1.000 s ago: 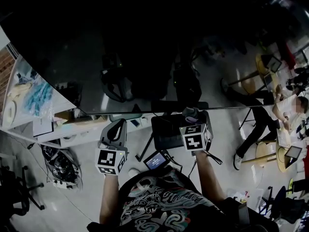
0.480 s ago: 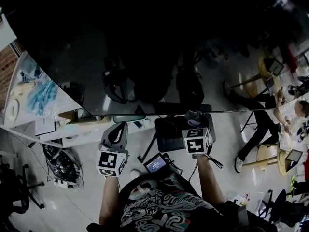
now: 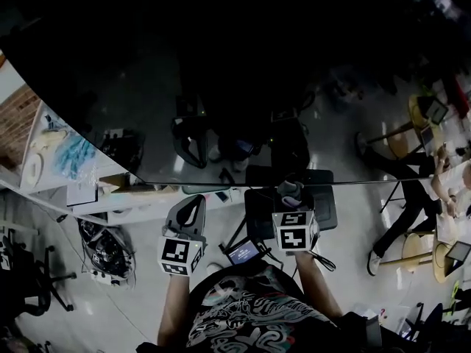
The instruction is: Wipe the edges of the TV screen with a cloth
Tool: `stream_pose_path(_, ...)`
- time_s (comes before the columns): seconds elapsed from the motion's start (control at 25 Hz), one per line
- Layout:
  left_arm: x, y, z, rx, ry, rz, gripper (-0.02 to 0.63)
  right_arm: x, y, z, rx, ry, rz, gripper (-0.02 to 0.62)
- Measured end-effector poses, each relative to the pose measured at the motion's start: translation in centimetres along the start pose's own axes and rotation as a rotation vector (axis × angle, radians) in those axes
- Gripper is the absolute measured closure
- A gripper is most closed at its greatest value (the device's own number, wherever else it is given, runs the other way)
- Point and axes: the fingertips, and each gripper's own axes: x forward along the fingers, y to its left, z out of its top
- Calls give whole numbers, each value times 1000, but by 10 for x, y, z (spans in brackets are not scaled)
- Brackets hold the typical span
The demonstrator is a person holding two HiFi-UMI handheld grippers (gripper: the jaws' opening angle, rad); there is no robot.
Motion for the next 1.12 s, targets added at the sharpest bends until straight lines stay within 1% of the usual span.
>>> stream_pose_path(0.2, 7, -6, 5, -7, 7, 31, 588, 3, 5, -2, 30, 8, 50, 387)
stream_pose_path(0.4, 9, -15, 10, 0, 6, 52, 589, 1, 10, 1, 41, -8, 95, 387)
stream_pose_path(0.52, 8, -14, 8, 2, 4, 71, 588, -1, 13, 4, 39, -25, 104, 387)
stream_pose_path(0.68, 2, -5, 4, 46, 13, 88, 589, 4, 11, 2, 58, -37, 88, 387)
stream_pose_path(0.88, -8, 12, 2, 55, 7, 52, 589, 4, 12, 3, 112, -45, 58, 387)
stream_pose_path(1.0, -19, 22, 2, 68, 12, 26, 589, 5, 10, 2, 121, -39, 16, 387)
stream_pose_path(1.12, -29, 37, 1, 67, 16, 21, 588, 4, 10, 3, 129, -34, -20, 387)
